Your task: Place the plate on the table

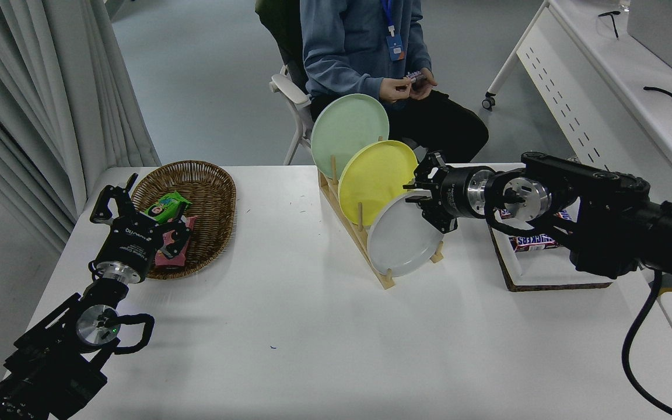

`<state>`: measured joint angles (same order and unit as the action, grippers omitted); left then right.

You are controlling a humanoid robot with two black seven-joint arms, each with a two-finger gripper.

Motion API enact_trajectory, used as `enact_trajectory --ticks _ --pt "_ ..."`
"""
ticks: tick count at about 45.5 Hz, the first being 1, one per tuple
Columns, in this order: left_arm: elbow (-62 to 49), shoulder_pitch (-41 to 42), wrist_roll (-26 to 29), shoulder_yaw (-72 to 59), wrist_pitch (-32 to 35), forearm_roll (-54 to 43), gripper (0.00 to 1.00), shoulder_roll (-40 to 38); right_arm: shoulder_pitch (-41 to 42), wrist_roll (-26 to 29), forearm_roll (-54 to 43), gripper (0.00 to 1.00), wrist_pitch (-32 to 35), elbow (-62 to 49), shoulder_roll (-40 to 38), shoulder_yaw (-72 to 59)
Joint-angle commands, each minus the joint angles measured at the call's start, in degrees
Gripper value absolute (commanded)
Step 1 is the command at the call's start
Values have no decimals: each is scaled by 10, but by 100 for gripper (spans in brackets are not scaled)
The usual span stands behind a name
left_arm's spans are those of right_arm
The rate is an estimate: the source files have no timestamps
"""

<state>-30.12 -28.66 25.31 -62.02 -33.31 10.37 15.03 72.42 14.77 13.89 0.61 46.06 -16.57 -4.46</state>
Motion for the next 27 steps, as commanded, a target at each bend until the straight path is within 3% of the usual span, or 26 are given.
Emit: enact_trajectory --ticks 1,19,27 --pt "0 0 0 0 0 0 100 0 0 0 0 15 4 -1 0 0" --pt "0 0 0 0 0 0 100 0 0 1 0 12 7 0 0 2" --pt "1 0 0 0 0 0 100 0 0 1 0 2 20 0 -1 2"
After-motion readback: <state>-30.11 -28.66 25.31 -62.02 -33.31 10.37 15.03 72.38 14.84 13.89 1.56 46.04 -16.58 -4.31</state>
